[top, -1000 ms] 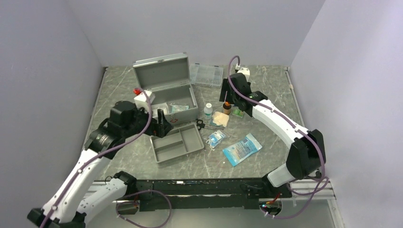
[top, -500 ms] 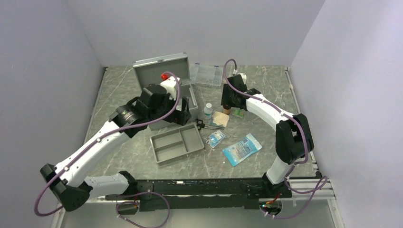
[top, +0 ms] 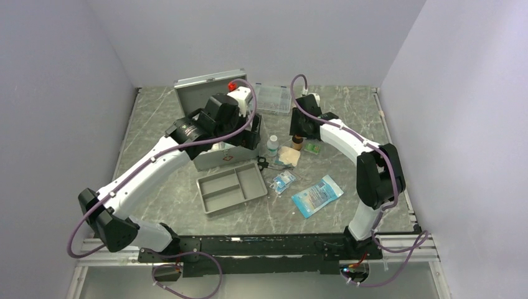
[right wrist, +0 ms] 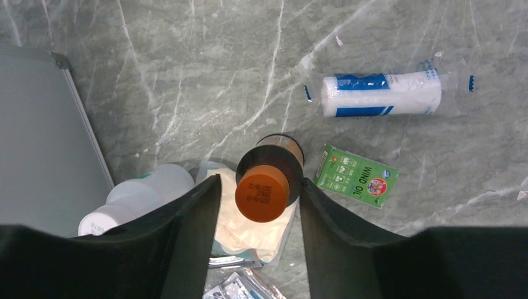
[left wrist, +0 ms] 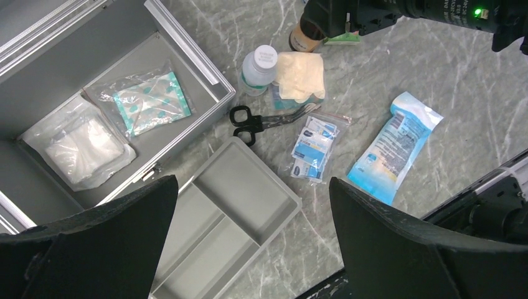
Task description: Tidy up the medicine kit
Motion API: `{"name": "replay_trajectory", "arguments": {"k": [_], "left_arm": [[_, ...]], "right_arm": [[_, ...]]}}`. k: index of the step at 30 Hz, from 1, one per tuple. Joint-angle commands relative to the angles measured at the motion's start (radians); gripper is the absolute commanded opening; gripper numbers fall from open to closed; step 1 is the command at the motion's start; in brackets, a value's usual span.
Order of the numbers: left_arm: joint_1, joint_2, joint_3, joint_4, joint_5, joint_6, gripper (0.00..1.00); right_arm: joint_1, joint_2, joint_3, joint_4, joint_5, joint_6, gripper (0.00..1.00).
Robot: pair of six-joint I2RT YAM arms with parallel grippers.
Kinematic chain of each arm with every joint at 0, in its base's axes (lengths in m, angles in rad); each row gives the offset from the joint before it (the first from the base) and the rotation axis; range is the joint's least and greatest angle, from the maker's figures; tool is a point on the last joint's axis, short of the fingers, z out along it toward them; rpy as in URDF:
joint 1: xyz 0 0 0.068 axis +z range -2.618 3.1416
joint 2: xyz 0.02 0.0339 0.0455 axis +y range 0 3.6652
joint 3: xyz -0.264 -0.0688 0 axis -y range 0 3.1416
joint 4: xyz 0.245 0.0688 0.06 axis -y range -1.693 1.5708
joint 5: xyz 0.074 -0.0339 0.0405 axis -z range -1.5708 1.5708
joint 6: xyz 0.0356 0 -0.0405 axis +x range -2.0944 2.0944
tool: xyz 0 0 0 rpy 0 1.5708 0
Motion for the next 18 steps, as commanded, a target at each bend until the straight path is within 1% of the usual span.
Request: {"name": "replay_trajectory", "arguments": {"k": [1, 3, 7, 9, 13, 14, 18], "left_arm": [[-0.005, 0.035, 0.074, -0.021, -0.021, 0.033, 0.99], [-0.003, 0.051, 0.083, -0.021, -0.021, 0.036, 0.99], [0.002, 0.076, 0.095, -0.012, -0.013, 0.039, 0.99], [0.009, 0.091, 0.105, -0.012, -0.002, 0.038, 0.99], [0.032, 0.125, 0.133, -0.009, 0.034, 0.036, 0.98], [0.037, 0.136, 0.148, -0.011, 0.044, 0.035, 0.97], [0.047, 0.198, 0.21, -0.028, 0.074, 0.04, 0.95]], "right_arm": [[-0.006, 0.012, 0.04, 0.013, 0.006, -0.018, 0.48], [-0.006, 0.011, 0.036, 0.017, 0.008, -0.021, 0.44], [-0.007, 0.024, 0.042, 0.008, 0.014, -0.028, 0.41], [-0.008, 0.023, 0.042, 0.008, 0.012, -0.031, 0.31], [-0.009, 0.0, 0.032, 0.009, 0.021, -0.036, 0.03], [-0.009, -0.012, 0.026, 0.008, 0.028, -0.036, 0.0], [-0.01, -0.09, -0.004, 0.008, 0.028, -0.043, 0.0]]}}
